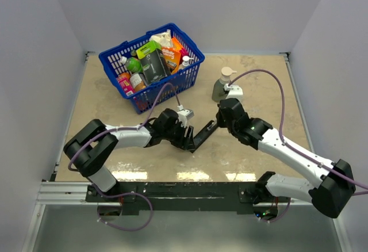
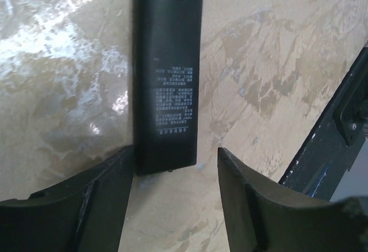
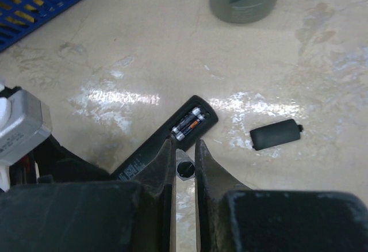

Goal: Unload the batteries from the remote control

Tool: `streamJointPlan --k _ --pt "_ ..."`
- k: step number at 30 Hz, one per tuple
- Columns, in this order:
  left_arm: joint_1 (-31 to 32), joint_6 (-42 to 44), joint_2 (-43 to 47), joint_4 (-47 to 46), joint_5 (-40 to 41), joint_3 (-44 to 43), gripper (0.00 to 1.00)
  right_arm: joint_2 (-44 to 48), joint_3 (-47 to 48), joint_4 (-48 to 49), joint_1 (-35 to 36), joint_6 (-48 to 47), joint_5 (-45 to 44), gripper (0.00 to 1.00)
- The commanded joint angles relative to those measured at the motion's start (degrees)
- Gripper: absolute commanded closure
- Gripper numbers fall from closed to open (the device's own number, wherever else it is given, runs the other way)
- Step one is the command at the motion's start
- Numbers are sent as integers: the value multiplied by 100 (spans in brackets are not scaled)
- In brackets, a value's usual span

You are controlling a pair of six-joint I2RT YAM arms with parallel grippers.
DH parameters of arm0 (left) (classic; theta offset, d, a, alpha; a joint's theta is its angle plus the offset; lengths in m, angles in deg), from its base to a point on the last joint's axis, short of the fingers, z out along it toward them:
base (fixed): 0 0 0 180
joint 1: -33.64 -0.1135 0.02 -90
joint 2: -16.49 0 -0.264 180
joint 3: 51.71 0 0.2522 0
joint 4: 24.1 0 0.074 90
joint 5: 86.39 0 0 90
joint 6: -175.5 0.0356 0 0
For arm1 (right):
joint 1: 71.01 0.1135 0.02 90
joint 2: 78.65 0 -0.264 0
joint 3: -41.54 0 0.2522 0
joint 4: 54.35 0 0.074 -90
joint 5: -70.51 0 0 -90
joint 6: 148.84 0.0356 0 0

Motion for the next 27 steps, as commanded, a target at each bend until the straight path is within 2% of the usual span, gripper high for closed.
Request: streamJointPlan --k 1,8,12,14,17,20,23,24,25,26,27 --pt "320 -279 -180 -798 62 -17 37 162 553 -688 -1 456 -829 100" --pt "760 -692 -137 -1266 97 194 39 259 721 -794 -1 588 -900 100" --pt "822 -1087 144 -1968 62 528 39 233 853 -707 -1 553 -1066 100" --pt "822 -1167 459 -1918 350 625 39 171 897 -662 -1 631 -1172 100" --pt "796 -1001 890 -1269 1060 460 37 5 1037 -689 -1 974 -1076 100" --pt "612 -825 1225 -591 1502 292 35 -197 1204 -750 -1 1282 -891 100" --pt "121 -929 1585 -405 1382 414 35 -277 1240 -680 8 1291 -935 100" --pt "-238 -965 1665 -449 1241 467 35 -251 1118 -523 8 1117 -831 100" --pt "-398 -1000 1744 -475 1109 563 35 -225 969 227 -1 306 -586 100" --pt "-547 -974 1858 -467 899 573 35 -164 793 634 -1 -67 -114 100" --pt "-740 -922 1903 -380 827 555 35 -76 539 934 8 -332 -66 100"
